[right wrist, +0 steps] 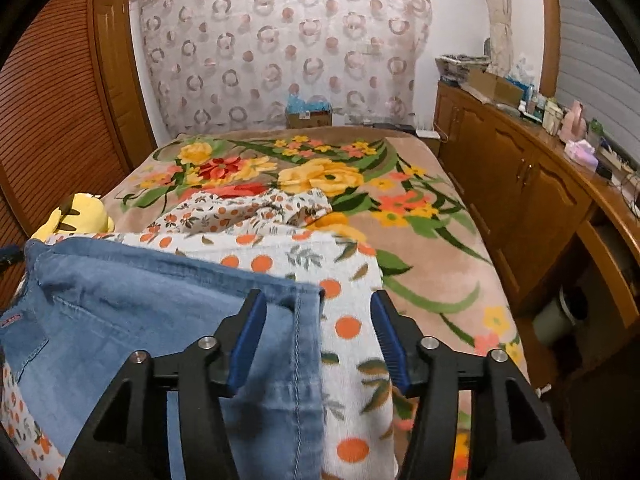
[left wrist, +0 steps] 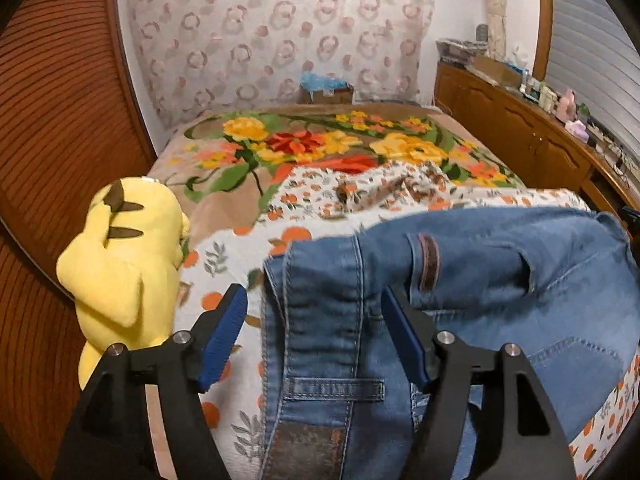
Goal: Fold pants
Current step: 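Lower the folded legs onto the jeans and open both grippers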
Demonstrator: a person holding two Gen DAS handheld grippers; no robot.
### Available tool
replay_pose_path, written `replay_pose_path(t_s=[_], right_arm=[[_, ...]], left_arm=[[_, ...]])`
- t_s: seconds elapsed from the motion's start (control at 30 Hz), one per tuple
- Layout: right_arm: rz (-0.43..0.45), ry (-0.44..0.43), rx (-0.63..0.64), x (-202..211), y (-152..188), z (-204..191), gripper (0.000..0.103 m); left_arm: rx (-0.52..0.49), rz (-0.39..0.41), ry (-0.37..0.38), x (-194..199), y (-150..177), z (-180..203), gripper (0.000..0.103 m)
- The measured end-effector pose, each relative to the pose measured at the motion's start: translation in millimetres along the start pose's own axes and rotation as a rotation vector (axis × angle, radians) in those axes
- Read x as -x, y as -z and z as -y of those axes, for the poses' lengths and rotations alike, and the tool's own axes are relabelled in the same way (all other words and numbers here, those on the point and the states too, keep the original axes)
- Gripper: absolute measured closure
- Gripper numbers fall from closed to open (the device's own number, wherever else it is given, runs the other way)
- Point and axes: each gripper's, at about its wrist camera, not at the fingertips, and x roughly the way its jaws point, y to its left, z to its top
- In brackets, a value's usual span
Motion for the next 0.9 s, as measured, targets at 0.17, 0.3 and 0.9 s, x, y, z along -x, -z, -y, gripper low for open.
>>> replay_pose_path(t_s=[0.17, 0.3, 0.9], right_arm=[[-0.05, 0.011, 0.01, 4, 13, 1, 0.046], [-0.077, -0.014, 0.007, 12, 19, 5, 0.046], [-0.145, -0.16, 0.019, -7, 3, 5, 0.063]], left_arm=[[0.038, -0.03, 0.029, -14, 1, -4, 0.033], [0.064, -0.03, 0.062, -17, -4, -9, 0.037], [0.005, -0.072, 0.085, -31, -4, 6, 0.087]])
